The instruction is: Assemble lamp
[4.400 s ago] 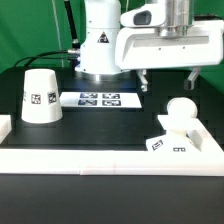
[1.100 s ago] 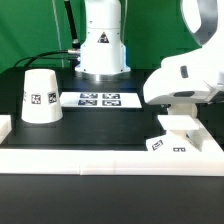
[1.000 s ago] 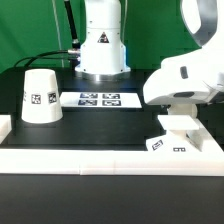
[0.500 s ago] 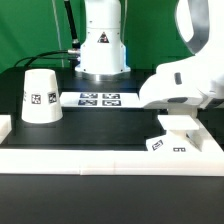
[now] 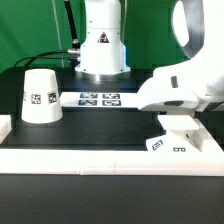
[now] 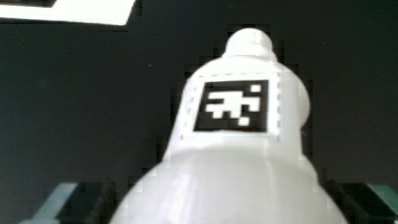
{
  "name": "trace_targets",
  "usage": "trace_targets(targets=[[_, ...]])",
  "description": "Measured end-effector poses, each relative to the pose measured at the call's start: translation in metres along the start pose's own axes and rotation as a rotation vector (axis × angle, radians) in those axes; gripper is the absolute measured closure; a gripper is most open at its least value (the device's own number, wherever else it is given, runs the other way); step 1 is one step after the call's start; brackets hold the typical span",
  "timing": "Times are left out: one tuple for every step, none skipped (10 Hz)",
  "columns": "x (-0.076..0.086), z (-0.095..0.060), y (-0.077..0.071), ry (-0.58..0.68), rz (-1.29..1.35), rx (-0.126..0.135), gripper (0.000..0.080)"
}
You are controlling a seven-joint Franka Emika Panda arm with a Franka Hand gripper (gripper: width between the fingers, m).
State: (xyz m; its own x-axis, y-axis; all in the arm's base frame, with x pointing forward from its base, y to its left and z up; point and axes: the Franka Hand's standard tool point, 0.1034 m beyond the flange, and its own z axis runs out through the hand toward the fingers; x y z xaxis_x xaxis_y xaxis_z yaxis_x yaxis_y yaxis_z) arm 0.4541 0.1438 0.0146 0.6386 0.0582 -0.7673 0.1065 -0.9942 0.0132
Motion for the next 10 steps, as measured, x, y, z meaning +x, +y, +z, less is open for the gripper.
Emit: trace_targets(targets=[[0.0,0.0,0.0,0.0,0.0,0.0,0.0224],[0.0,0.0,0.0,0.0,0.0,0.0,0.0224],[0.0,0.0,0.0,0.0,0.0,0.0,0.0224],[0.0,0.0,0.0,0.0,0.0,0.0,0.0224],[-0.001,-0.001,0.002,0.0,-0.02,-0.003,0.0224],[-0.003,-0.008,0.007,0.01,-0.057,-0.004,0.0223],[-0.006,-0.016,0.009,0.018,-0.055,-0.002,0.0223],[-0.015,-0.025,0.014,0.011,-0.071,0.0,0.0223],[-0.027,-0.038,0.021,0.008,-0.078,0.006,0.0223],[-0.032,-0.046,0.025,0.015,-0.073,0.012,0.0223]])
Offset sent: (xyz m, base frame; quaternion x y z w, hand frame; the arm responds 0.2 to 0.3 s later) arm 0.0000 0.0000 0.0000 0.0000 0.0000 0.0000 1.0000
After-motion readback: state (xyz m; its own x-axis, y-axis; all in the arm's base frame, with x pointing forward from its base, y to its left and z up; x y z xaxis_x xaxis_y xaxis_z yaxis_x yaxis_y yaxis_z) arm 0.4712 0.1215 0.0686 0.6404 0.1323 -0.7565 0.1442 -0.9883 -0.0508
